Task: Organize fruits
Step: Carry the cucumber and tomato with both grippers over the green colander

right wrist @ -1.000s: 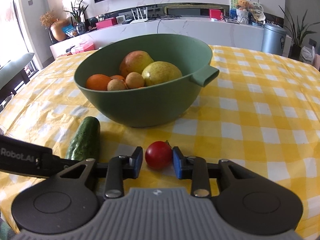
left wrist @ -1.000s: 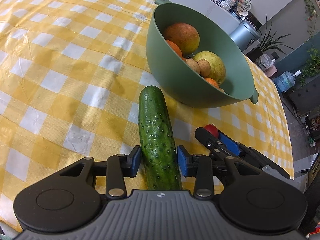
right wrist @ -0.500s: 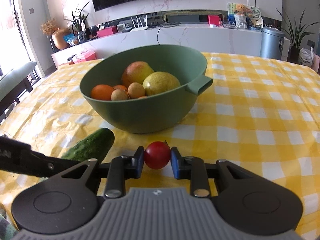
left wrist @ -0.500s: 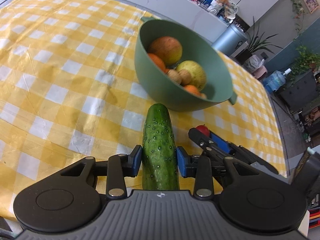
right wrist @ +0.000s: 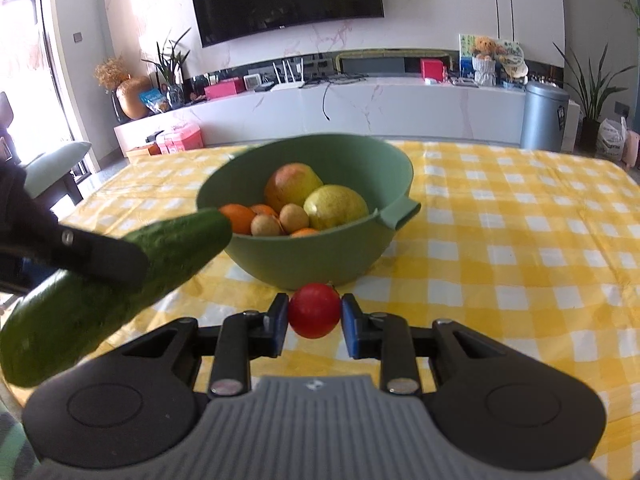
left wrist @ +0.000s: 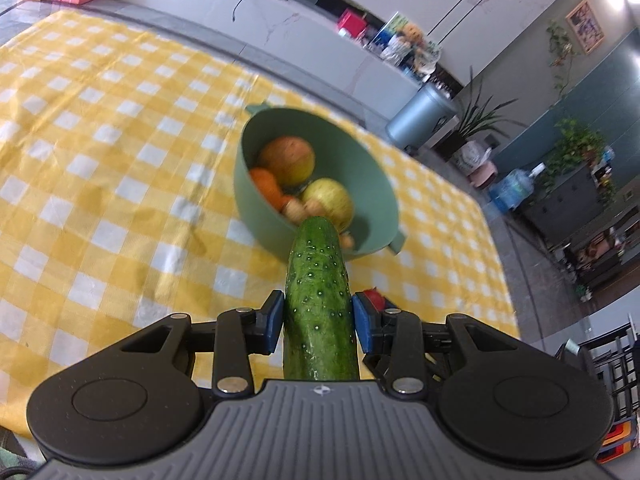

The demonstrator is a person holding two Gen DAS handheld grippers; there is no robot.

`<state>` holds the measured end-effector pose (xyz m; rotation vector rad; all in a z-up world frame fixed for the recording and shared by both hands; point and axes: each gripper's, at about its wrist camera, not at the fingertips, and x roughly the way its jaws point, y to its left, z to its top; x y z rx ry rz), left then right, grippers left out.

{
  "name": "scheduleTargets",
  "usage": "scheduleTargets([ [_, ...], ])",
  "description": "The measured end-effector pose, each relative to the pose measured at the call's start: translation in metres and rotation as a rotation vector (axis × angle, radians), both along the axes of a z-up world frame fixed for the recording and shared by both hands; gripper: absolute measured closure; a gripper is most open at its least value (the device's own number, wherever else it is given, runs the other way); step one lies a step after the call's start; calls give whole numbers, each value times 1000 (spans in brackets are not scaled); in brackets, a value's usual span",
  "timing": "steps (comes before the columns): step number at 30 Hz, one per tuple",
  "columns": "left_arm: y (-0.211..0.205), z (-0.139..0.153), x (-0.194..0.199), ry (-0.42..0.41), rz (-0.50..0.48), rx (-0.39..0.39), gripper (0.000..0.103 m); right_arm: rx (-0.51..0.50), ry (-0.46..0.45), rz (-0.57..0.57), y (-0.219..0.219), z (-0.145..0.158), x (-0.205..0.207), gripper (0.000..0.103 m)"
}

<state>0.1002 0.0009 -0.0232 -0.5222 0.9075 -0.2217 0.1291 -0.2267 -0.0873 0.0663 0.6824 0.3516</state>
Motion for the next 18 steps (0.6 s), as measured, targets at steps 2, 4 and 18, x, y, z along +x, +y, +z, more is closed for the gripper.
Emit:
scheduleTargets([
  [2, 1, 6, 1, -19, 1, -12, 62, 3, -13, 3, -1, 7, -2, 78],
  [4, 3, 10, 4, -30, 6, -26, 62, 6, -25, 8, -2, 13, -4, 78],
  [18, 8, 19, 63, -54, 38, -39, 62, -73, -92, 55, 1, 55, 43, 78],
])
